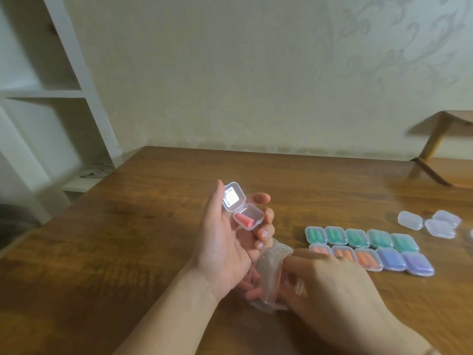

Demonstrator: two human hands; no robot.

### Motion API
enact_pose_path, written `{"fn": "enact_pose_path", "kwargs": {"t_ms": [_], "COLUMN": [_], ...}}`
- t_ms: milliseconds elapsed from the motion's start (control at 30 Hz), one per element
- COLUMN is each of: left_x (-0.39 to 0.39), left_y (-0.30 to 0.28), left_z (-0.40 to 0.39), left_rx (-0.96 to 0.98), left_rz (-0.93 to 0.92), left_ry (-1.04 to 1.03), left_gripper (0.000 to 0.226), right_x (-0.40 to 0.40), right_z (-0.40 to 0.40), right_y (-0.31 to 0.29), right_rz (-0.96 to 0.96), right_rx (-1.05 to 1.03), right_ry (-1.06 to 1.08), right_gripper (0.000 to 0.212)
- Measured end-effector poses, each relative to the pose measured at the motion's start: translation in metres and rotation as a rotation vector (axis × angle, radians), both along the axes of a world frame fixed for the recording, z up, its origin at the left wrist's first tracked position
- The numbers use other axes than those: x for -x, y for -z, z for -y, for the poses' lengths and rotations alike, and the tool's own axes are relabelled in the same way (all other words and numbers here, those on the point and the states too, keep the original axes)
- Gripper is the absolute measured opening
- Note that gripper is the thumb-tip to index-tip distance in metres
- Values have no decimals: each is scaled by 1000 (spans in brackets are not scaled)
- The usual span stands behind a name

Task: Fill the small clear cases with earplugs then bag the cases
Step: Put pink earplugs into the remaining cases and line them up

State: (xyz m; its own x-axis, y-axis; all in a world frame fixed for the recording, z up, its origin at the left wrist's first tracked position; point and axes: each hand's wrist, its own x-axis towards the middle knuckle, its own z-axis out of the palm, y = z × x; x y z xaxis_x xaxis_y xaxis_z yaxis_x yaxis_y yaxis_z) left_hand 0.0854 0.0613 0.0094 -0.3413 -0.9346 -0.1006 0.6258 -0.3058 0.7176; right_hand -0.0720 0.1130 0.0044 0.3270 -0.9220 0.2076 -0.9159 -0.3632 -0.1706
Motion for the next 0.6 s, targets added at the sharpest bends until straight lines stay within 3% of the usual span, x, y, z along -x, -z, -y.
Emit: {"fn": "enact_pose_path", "kwargs": {"t_ms": [100,333,600], "left_x": [1,0,2], "left_y": [0,1,0], "left_z": [-1,0,-1], "left_rx": [5,-13,12], "left_rz": [42,12,66], "left_ry": [1,-1,8], "left_gripper": [68,66,68], "right_x": [4,6,6], "right_z": [-1,-4,-5], "right_y": [-14,-11,-14], "right_rz": [57,-28,-20], "right_rx": [1,-114,-53], "right_ry": [38,-58,-118], "right_gripper": [9,25,27]}}
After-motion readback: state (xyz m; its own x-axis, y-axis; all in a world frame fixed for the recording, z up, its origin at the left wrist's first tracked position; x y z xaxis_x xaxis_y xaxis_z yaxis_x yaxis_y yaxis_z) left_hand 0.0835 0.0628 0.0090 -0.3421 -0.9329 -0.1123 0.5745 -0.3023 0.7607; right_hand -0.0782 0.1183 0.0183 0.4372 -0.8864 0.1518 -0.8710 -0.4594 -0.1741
